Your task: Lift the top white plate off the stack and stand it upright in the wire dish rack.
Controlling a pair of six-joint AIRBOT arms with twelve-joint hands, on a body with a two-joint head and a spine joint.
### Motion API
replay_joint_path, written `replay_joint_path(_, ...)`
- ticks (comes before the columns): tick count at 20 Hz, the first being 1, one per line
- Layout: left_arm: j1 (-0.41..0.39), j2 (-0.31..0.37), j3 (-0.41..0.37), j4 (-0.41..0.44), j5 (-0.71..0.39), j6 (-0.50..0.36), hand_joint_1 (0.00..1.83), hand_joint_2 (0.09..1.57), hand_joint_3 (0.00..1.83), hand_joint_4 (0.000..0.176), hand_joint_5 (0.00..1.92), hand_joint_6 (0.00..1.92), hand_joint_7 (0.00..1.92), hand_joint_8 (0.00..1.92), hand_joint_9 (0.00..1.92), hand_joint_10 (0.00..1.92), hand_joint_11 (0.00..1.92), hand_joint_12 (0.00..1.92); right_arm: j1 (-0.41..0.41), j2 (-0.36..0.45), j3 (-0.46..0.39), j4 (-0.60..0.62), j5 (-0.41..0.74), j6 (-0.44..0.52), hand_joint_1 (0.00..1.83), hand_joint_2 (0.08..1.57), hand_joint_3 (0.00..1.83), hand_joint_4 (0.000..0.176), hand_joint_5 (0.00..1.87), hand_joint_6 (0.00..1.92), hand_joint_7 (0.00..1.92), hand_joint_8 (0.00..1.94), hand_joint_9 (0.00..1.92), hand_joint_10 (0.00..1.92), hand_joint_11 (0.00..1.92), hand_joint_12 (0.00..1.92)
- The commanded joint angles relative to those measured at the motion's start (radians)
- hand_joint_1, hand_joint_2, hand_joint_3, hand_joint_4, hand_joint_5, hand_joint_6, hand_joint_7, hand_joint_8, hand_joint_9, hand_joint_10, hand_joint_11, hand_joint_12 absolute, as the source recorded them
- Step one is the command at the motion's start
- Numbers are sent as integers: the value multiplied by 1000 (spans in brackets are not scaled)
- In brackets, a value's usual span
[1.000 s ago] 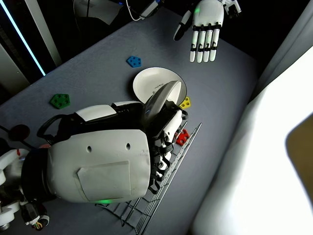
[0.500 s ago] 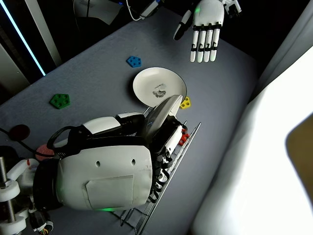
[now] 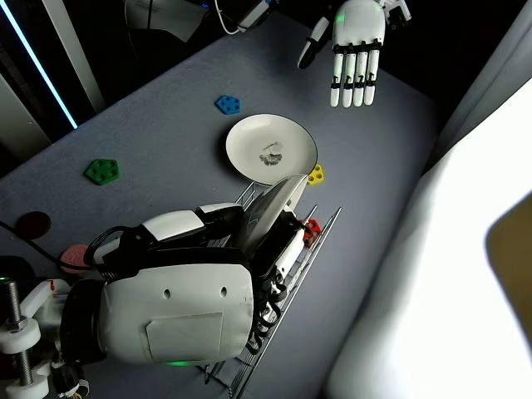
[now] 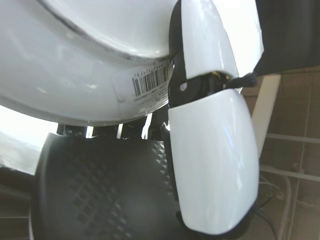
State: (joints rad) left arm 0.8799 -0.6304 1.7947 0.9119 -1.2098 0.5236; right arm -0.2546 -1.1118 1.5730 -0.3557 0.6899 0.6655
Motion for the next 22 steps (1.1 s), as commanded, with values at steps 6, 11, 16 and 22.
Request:
replay_joint_path(6,-16,41,-38,-63,-83,60,117,982,1,0,81,3,92,0,87,0,92,14,-20,18,21,71,129,27,1497,1051,0,0,949,987,1085,551,1149,676,994,1331)
replay_joint_path(11,-95,41,-32,41,-96,61,110,983,1,0,86,3,87,0,85,0,92,13,-53,13,37,77,144,32,1495,1049,0,0,972,948,1098,489,1165,655,1002,1353)
replay_joint_path(16,-95,48,-30,49,-109,62,104,978,0,0,100,5,108,6,108,8,107,19,-73,12,48,80,158,33,1391,1074,0,0,963,1042,1061,647,1105,912,1109,503)
replay_joint_path(22,-86,57,-38,55,-123,61,88,984,1,0,85,6,106,4,104,2,112,20,-91,13,31,73,163,39,1394,1053,0,0,998,970,1111,585,1161,819,1216,305)
